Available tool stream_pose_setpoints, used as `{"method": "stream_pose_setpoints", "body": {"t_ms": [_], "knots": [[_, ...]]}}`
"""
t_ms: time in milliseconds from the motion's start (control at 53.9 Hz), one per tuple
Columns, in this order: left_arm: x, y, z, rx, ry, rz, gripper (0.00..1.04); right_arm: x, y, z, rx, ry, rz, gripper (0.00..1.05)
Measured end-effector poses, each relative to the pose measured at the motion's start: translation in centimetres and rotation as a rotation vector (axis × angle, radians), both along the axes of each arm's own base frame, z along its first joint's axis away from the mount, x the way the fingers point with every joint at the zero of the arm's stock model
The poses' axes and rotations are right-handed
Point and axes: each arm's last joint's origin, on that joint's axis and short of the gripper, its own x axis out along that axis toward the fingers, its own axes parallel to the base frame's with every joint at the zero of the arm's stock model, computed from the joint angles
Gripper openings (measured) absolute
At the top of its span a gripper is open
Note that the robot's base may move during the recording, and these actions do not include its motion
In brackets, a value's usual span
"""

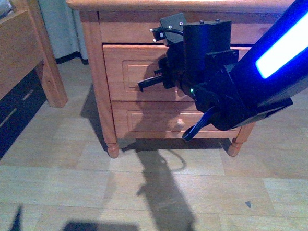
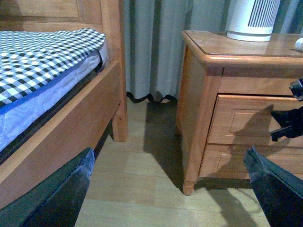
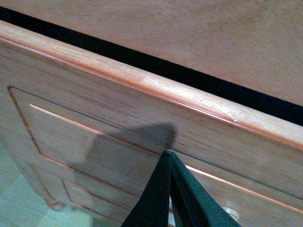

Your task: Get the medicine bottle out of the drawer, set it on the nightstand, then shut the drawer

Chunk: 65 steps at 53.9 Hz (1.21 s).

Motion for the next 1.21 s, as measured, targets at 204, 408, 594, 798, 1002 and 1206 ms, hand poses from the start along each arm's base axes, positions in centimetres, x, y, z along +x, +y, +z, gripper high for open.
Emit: {"method": "stream_pose_setpoints", "body": {"t_ms": [204,408,594,798,1002,1206], "knots": [[0.0,0.0,0.0,0.000,0.000,0.000,0.98,0.4,0.0,0.0,-0.001,-0.001,-0.008,0.03],[0.0,0.0,0.0,0.000,0.000,0.000,0.98,0.4,-0.5,-0.1,0.012,0.000,-0.020,0.03],[0.0,0.0,0.0,0.000,0.000,0.000,0.98,-1.2,-2.1,-0.9,0.074,0.054,-0.056,0.03],[0.0,0.0,0.0,0.000,0.000,0.000,0.98,-6.1,-2.5,-0.2,0.181,0.073,0.013,0.03],[0.0,0.0,0.0,0.000,0.000,0.000,0.98,-12.0,-4.9,3.4,0.297,0.102,0.030,0.03],[0.0,0.0,0.0,0.000,0.000,0.000,0.98,-19.9,-10.1,7.7,0.425,0.149,0.020,0.08]]}}
